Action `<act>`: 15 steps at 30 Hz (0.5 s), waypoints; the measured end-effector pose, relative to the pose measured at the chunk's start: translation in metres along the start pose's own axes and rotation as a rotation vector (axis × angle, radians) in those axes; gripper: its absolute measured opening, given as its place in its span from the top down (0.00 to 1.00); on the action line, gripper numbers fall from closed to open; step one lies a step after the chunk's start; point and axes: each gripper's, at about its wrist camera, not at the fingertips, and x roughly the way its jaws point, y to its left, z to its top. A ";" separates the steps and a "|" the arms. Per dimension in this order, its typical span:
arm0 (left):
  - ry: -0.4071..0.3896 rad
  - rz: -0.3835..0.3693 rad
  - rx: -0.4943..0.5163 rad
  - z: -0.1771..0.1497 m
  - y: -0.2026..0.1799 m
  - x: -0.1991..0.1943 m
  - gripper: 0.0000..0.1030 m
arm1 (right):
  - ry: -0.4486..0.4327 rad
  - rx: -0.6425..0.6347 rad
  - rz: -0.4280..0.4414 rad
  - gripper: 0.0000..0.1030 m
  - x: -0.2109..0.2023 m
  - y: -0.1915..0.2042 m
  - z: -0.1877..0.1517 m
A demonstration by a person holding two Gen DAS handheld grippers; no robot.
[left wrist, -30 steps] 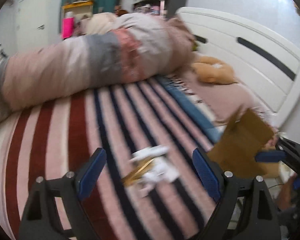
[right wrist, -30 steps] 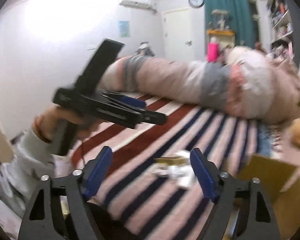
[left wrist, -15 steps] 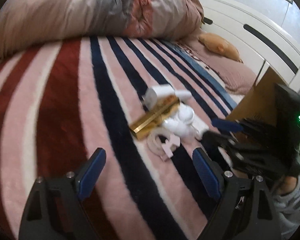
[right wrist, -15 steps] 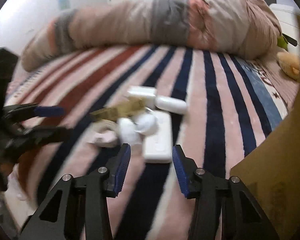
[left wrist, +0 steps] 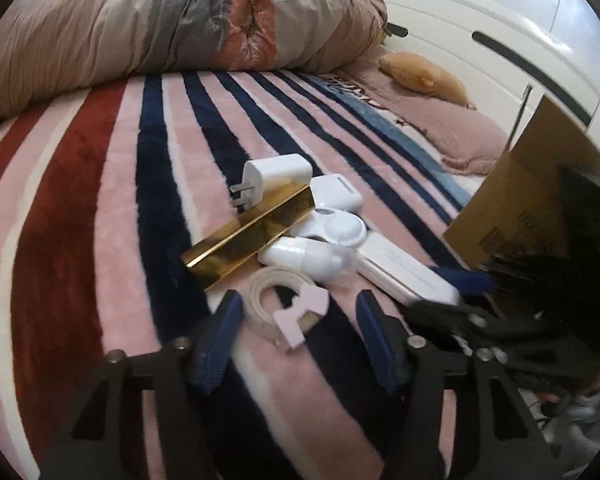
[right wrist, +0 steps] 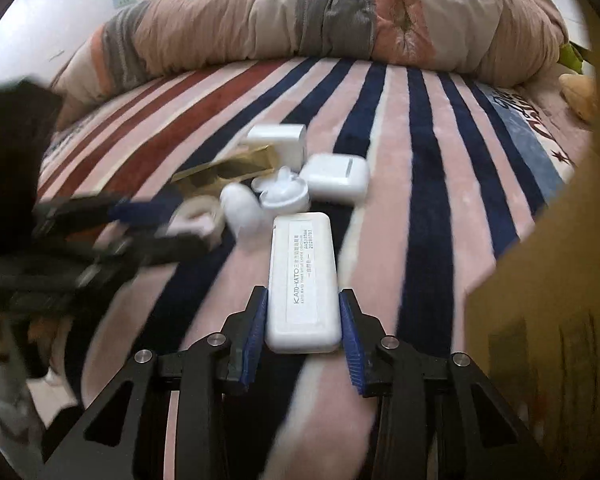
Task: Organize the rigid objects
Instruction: 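Grasp the white power bank with the right tool while the left tool grasps the tape roll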
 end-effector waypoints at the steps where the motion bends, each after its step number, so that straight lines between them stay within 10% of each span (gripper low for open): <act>1: 0.004 0.012 0.005 0.001 -0.001 0.003 0.48 | 0.001 -0.006 0.001 0.69 -0.003 0.001 -0.003; 15: -0.043 0.104 0.061 -0.005 -0.008 -0.040 0.60 | -0.051 -0.080 -0.038 0.70 0.004 0.018 0.008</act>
